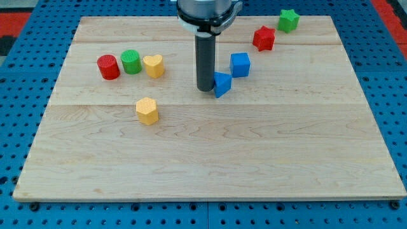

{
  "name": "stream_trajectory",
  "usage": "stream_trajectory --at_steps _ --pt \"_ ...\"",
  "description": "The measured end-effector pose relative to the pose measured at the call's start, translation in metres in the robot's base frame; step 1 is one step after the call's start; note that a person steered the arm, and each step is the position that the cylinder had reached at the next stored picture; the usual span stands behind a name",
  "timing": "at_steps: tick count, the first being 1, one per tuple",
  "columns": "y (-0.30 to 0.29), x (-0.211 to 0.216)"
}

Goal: Place the hexagon diagonal bottom right to the heart

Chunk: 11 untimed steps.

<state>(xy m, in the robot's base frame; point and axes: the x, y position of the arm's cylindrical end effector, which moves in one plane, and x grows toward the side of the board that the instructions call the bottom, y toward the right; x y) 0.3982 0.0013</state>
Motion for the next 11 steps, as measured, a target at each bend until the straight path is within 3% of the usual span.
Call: stream_trajectory --at_steps 2,3,4,5,6,7,8,9,10,11 --pt "-0.145 0.011" --pt "-0.198 0.043" --pt "-0.138 0.077" --pt "-0.097 0.076" --pt "-0.073 0.076" --pt "-0.065 0.104" --pt "-0.142 0.078" --pt "-0.285 0.047" --pt "-0.296 -0.016" --pt "-0.198 -0.076"
